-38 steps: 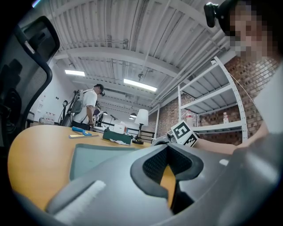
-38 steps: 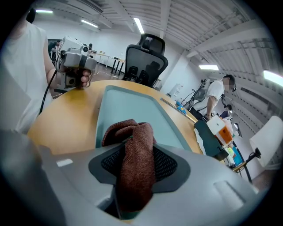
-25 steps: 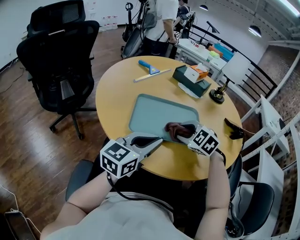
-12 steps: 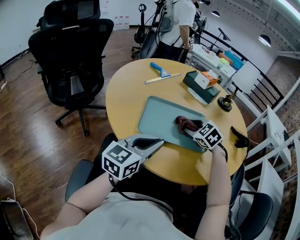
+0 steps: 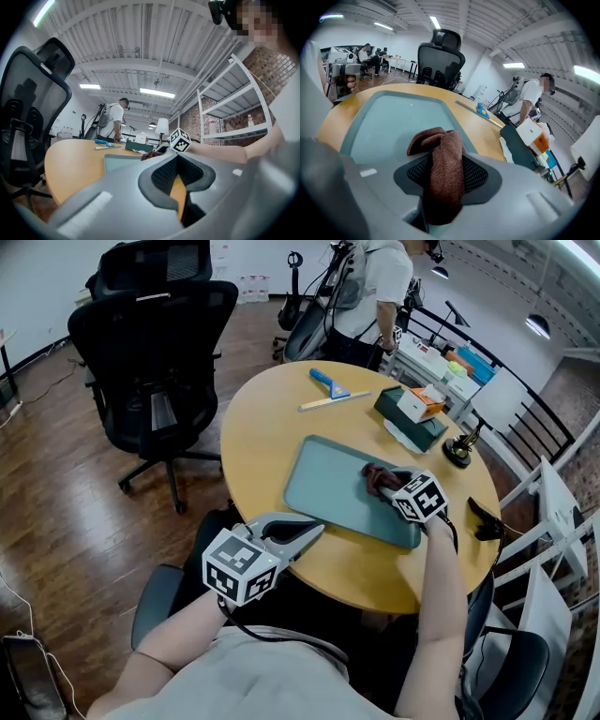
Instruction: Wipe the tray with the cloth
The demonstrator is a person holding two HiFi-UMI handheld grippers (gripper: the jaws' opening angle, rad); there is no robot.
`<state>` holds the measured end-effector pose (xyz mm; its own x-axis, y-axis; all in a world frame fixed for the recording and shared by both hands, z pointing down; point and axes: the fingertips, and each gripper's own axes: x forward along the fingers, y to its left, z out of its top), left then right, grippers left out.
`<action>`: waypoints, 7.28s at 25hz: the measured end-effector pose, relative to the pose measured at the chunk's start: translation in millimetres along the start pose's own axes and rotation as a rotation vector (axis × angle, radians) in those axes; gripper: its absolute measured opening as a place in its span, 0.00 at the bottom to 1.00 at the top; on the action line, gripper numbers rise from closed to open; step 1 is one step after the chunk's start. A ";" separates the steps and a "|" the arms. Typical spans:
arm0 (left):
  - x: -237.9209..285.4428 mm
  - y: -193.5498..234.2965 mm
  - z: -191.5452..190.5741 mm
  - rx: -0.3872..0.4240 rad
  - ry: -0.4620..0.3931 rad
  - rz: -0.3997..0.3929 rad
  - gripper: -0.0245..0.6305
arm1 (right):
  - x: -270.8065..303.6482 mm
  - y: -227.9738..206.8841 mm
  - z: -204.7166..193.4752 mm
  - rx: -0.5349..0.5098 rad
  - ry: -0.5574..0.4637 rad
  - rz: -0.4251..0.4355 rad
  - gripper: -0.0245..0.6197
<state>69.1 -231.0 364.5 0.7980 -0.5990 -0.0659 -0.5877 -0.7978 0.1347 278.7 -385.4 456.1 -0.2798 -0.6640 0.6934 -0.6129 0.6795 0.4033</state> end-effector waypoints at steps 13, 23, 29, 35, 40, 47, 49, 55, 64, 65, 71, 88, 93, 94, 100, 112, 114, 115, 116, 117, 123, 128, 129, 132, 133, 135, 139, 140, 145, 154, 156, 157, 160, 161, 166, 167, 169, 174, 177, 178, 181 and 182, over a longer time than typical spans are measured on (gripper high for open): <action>-5.6 6.6 -3.0 0.004 0.003 0.034 0.04 | 20.4 -27.3 6.4 -0.025 0.045 -0.075 0.29; -3.9 8.6 -4.8 0.002 0.006 0.036 0.04 | 23.9 -17.6 18.5 -0.054 0.033 -0.047 0.29; -2.5 6.6 -3.2 0.000 -0.004 0.020 0.04 | 4.4 16.2 21.9 -0.099 0.015 -0.012 0.29; 8.0 -2.4 1.1 -0.002 -0.010 -0.026 0.04 | -15.7 51.5 23.9 -0.154 0.010 0.038 0.29; 17.5 -8.5 4.2 -0.006 -0.014 -0.067 0.04 | -32.3 77.2 25.8 -0.178 -0.011 0.076 0.29; 25.0 -10.0 4.3 -0.018 -0.018 -0.096 0.04 | -48.4 103.5 22.2 -0.259 0.002 0.135 0.29; 25.4 -10.2 4.6 -0.020 -0.020 -0.097 0.04 | -51.2 110.5 24.0 -0.276 0.003 0.153 0.29; 21.0 -7.8 4.6 -0.024 -0.025 -0.090 0.04 | -48.4 119.6 31.5 -0.304 -0.016 0.197 0.29; 16.2 -3.5 4.1 -0.028 -0.027 -0.069 0.04 | -21.9 84.8 36.4 -0.229 -0.022 0.170 0.29; 15.0 -2.7 3.5 -0.028 -0.027 -0.065 0.04 | -18.0 80.3 37.4 -0.220 -0.020 0.167 0.29; 7.4 -3.2 0.9 -0.020 -0.024 -0.052 0.04 | 3.1 56.8 44.5 -0.187 0.005 0.163 0.29; -8.2 5.4 -2.5 -0.012 -0.024 0.021 0.04 | 57.5 -4.4 61.1 -0.106 0.052 0.102 0.29; -13.3 7.0 -3.5 -0.011 -0.021 0.033 0.04 | 62.5 -10.9 62.8 -0.080 0.040 0.094 0.29; -13.4 7.8 -4.0 -0.012 -0.020 0.034 0.04 | 62.9 -11.2 63.1 -0.077 0.040 0.092 0.29; -13.1 7.7 -4.6 -0.013 -0.023 0.034 0.04 | 49.1 10.7 62.4 -0.118 0.047 0.120 0.29; 4.4 -3.7 0.9 -0.012 -0.021 -0.036 0.04 | 2.1 91.4 69.4 -0.218 -0.011 0.182 0.29; 9.3 -5.0 1.2 -0.017 -0.016 -0.050 0.04 | -6.6 101.4 67.7 -0.229 -0.016 0.181 0.29; 11.9 -5.8 1.5 -0.018 -0.013 -0.057 0.04 | -10.3 105.6 67.0 -0.234 -0.020 0.180 0.29; 14.1 -6.8 1.8 -0.017 -0.011 -0.064 0.04 | -13.5 109.4 66.6 -0.239 -0.023 0.180 0.29; 16.1 -8.2 2.2 -0.015 -0.009 -0.070 0.04 | -16.3 113.0 66.0 -0.244 -0.026 0.181 0.29; 25.4 -17.6 4.8 -0.011 -0.010 -0.099 0.04 | -28.1 129.1 62.7 -0.270 -0.034 0.193 0.29; 27.4 -19.2 4.4 -0.014 -0.008 -0.107 0.04 | -32.4 137.8 64.6 -0.277 -0.037 0.218 0.29; 27.5 -18.3 4.0 -0.015 -0.008 -0.106 0.04 | -32.1 139.1 65.6 -0.278 -0.039 0.223 0.29; 27.1 -16.4 3.7 -0.019 -0.010 -0.102 0.04 | -29.1 140.6 68.6 -0.286 -0.043 0.235 0.29; 26.4 -16.6 3.9 -0.019 -0.011 -0.101 0.04 | -28.3 141.2 69.9 -0.287 -0.045 0.241 0.29; 24.7 -16.7 4.4 -0.020 -0.012 -0.100 0.04 | -25.7 140.9 73.0 -0.285 -0.047 0.249 0.29; 23.2 -12.0 3.7 -0.025 -0.017 -0.091 0.04 | -14.0 131.5 78.3 -0.266 -0.047 0.249 0.29; 22.8 -10.3 3.8 -0.026 -0.019 -0.087 0.04 | -10.2 127.5 79.5 -0.258 -0.046 0.248 0.29; 16.6 -2.4 3.1 -0.027 -0.030 -0.062 0.04 | 10.1 105.5 84.6 -0.230 -0.022 0.223 0.29; -0.6 16.2 4.9 -0.027 -0.057 0.003 0.04 | 46.5 58.0 92.0 -0.167 0.012 0.149 0.29; -4.6 17.5 5.4 -0.024 -0.060 0.015 0.04 | 52.8 50.0 94.3 -0.160 0.007 0.128 0.29; -6.5 18.1 5.6 -0.021 -0.061 0.022 0.04 | 55.2 46.7 95.3 -0.159 0.005 0.119 0.29; -12.3 22.4 5.7 -0.019 -0.063 0.044 0.04 | 61.5 37.6 98.4 -0.163 0.012 0.089 0.29; -14.0 24.0 5.6 -0.020 -0.064 0.051 0.04 | 64.0 34.4 99.3 -0.163 0.015 0.078 0.29; -19.6 26.3 7.2 -0.013 -0.067 0.073 0.04 | 77.5 13.5 101.3 -0.108 0.007 0.025 0.29; -20.7 26.6 7.4 -0.010 -0.067 0.078 0.04 | 79.0 10.5 101.2 -0.095 0.004 0.017 0.29; -22.1 27.2 7.4 -0.009 -0.067 0.085 0.04 | 80.2 7.9 100.8 -0.080 -0.003 0.009 0.29; -21.1 24.3 8.2 -0.009 -0.066 0.081 0.04 | 71.9 20.9 101.8 -0.130 0.006 0.020 0.29; -19.6 22.7 8.1 -0.008 -0.066 0.074 0.04 | 57.5 46.6 104.4 -0.186 -0.006 0.054 0.29; -18.5 22.0 7.9 -0.009 -0.064 0.071 0.04 | 52.0 54.8 104.8 -0.199 -0.013 0.063 0.29; -14.0 16.7 8.4 -0.019 -0.062 0.051 0.04 | 37.6 78.7 106.7 -0.225 -0.032 0.086 0.29; -11.8 13.3 9.0 -0.021 -0.062 0.041 0.04 | 33.6 86.2 107.0 -0.232 -0.039 0.092 0.29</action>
<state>50.7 -235.1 358.2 0.7634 -0.6345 -0.1208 -0.6161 -0.7715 0.1589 137.5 -382.5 450.2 -0.3577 -0.6047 0.7116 -0.3991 0.7880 0.4689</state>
